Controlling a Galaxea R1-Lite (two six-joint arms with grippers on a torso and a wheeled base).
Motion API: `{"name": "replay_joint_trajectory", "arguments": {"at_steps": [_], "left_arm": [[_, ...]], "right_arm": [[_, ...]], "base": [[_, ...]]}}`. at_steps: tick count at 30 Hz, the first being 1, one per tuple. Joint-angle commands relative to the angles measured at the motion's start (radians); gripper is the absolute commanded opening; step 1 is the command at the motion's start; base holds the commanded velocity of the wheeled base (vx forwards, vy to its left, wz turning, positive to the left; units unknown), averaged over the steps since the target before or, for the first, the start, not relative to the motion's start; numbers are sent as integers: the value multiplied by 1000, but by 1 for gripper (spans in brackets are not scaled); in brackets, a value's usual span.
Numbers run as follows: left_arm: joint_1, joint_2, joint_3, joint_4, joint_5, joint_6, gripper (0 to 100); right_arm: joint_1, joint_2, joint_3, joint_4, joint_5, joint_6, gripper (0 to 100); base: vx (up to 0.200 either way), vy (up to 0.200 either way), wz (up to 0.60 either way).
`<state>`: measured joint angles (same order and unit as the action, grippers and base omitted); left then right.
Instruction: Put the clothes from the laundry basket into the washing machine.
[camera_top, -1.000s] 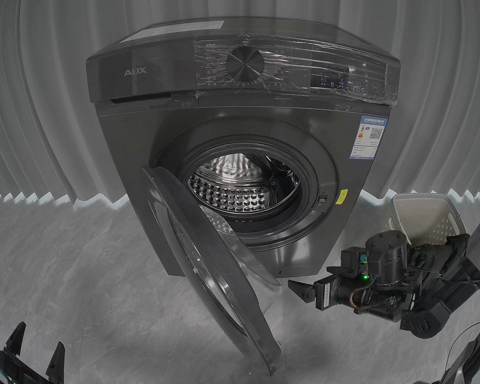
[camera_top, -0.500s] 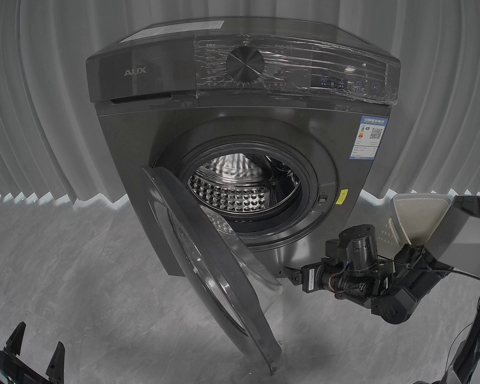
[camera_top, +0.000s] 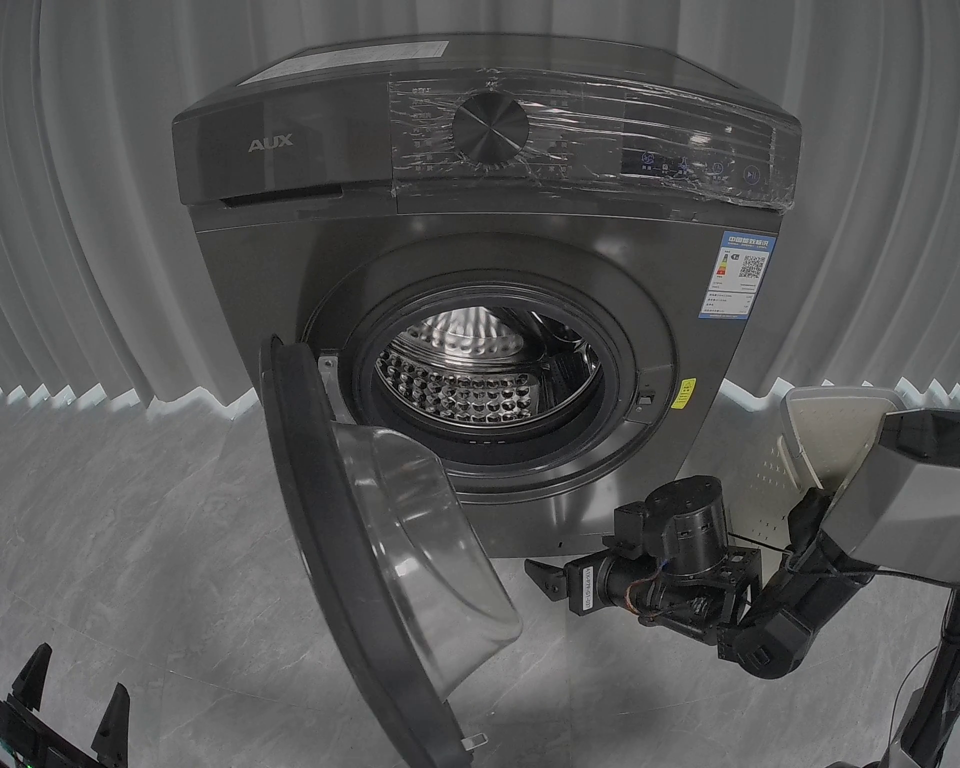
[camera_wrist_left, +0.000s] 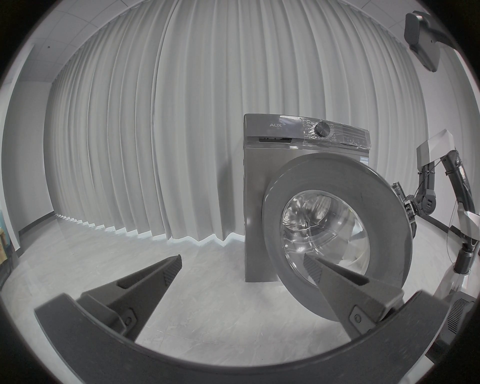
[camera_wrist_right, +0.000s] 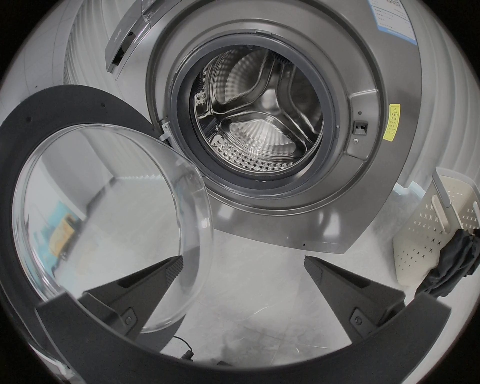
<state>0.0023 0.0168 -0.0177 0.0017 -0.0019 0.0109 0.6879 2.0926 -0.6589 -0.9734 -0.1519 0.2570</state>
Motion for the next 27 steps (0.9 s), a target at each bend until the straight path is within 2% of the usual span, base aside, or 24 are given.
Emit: {"name": "replay_joint_trajectory", "arguments": {"at_steps": [1,8,13,15,22,27], "left_arm": [[-1,-17,16,0,0,0,100],[1,-17,16,0,0,-2,100],[1,-17,16,0,0,0,100],[1,-17,16,0,0,0,100],[1,-17,16,0,0,0,100],[1,-17,16,0,0,0,100]], "right_arm": [[-2,20,-11,-1,-1,1,100],[4,90,-70,1,-11,-7,100],[-2,121,-99,10,-12,-10,100],[-2,121,-99,10,-12,-10,100],[65,152,-110,-2,-1,-10,100],[133,142,-110,-67,12,-2,100]], "base": [[0,0,0],[0,0,0],[-200,0,0],[0,0,0],[0,0,0],[0,0,0]]}}
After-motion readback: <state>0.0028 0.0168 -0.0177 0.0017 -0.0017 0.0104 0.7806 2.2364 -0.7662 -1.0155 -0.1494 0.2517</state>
